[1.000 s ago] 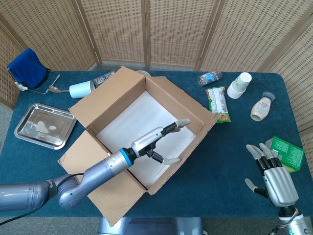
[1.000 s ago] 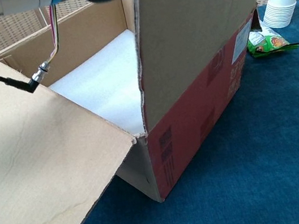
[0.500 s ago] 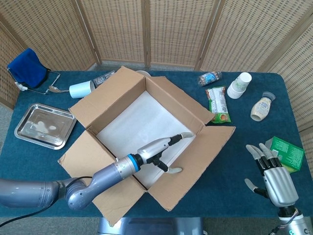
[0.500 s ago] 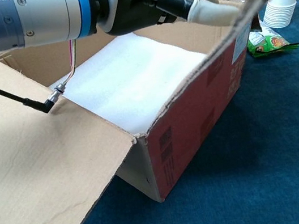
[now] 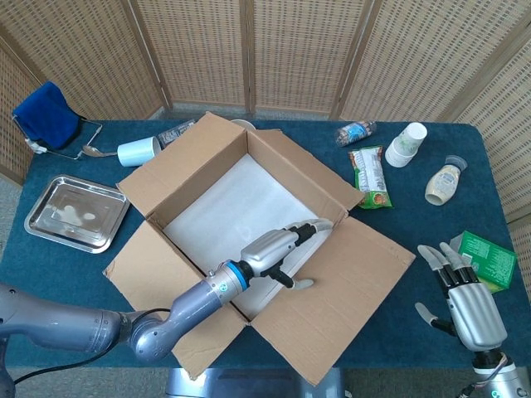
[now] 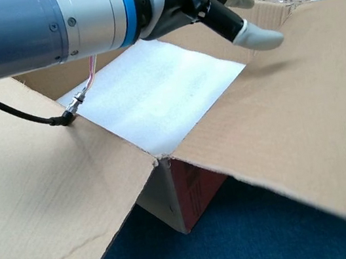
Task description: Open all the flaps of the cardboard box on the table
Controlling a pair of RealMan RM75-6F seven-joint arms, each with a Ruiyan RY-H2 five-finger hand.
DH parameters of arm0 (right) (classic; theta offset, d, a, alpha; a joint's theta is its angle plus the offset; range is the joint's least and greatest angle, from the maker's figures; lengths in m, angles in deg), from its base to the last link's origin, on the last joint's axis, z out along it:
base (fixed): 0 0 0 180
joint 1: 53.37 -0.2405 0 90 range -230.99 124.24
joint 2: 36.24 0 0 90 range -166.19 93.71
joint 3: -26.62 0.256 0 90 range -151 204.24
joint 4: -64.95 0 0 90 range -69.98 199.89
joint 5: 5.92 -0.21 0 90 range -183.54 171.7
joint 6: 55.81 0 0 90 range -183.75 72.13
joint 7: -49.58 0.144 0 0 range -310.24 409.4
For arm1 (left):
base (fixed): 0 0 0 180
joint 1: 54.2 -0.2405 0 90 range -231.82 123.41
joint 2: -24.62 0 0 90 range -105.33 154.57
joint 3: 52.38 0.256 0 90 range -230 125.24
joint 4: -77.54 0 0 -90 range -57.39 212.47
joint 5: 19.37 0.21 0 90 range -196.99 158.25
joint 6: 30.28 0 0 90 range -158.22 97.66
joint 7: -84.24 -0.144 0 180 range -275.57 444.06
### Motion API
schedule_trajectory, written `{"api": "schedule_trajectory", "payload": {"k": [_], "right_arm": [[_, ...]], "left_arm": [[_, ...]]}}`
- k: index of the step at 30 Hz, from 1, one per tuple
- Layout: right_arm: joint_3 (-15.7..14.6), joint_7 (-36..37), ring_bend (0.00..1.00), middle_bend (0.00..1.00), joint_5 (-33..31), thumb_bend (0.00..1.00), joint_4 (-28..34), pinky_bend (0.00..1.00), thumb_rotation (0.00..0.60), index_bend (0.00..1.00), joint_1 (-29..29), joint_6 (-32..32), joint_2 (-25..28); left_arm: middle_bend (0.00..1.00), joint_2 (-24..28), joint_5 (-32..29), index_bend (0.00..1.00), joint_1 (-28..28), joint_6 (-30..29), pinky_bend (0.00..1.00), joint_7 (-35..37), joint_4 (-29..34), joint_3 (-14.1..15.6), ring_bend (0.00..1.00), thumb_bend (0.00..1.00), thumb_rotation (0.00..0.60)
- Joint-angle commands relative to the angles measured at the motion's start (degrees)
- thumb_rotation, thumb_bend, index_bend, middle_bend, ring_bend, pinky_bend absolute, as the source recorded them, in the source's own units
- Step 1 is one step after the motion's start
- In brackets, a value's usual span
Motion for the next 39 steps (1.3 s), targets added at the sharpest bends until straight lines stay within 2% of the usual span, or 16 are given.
{"api": "schedule_trajectory", "payload": {"k": [1, 6, 12, 20, 29, 34, 39], "right_arm": [[0.06, 0.13, 0.02, 0.13, -0.07, 0.21, 0.02, 0.15, 0.600, 0.06, 0.01, 0.07, 0.09], [0.17, 0.48, 0.02, 0.14, -0.33, 0.21, -0.07, 0.16, 0.600, 0.06, 0.00, 0.07, 0.18], [0.09, 0.35, 0.02, 0.13, -0.20, 0.21, -0.04, 0.15, 0.600, 0.06, 0.00, 0.05, 0.15], [0.16, -0.30, 0.02, 0.14, -0.36, 0.21, 0.06, 0.16, 0.600, 0.06, 0.04, -0.02, -0.02], [0.86, 0.12, 0.02, 0.14, -1.98, 0.21, -0.31, 0.16, 0.600, 0.06, -0.12, -0.42, -0.02], [1.47, -0.41, 0.02, 0.13, -2.95, 0.21, -0.81, 0.15, 0.600, 0.07, -0.17, -0.42, -0.32], [1.97, -1.48, 0.01, 0.12, -3.64, 0.20, -1.27, 0.16, 0.600, 0.07, -0.13, -0.24, -0.79]], "left_arm": [[0.00, -0.62, -0.21, 0.00, 0.38, -0.37, 0.08, -1.36, 0.08, 0.39, 0.00, 0.09, 0.600], [0.00, -0.03, 0.86, 0.00, -0.28, -1.85, 0.07, -2.38, 1.10, 0.04, 0.00, 0.09, 0.600], [0.00, 3.83, 2.66, 0.00, -2.16, -3.99, 0.07, -3.66, 3.57, -0.70, 0.00, 0.09, 0.600], [0.00, 11.40, 4.52, 0.00, -5.01, -7.50, 0.07, -10.01, 7.17, 1.44, 0.00, 0.09, 0.600], [0.00, 25.39, 11.67, 0.00, -12.47, -13.04, 0.04, -17.13, 11.21, 7.06, 0.00, 0.09, 0.600], [0.00, 32.48, 18.36, 0.00, -18.96, -15.74, 0.03, -13.66, 11.17, 10.08, 0.00, 0.09, 0.600], [0.00, 38.79, 28.11, 0.00, -26.61, -19.94, 0.03, -8.51, 9.14, 13.99, 0.00, 0.09, 0.600]]}}
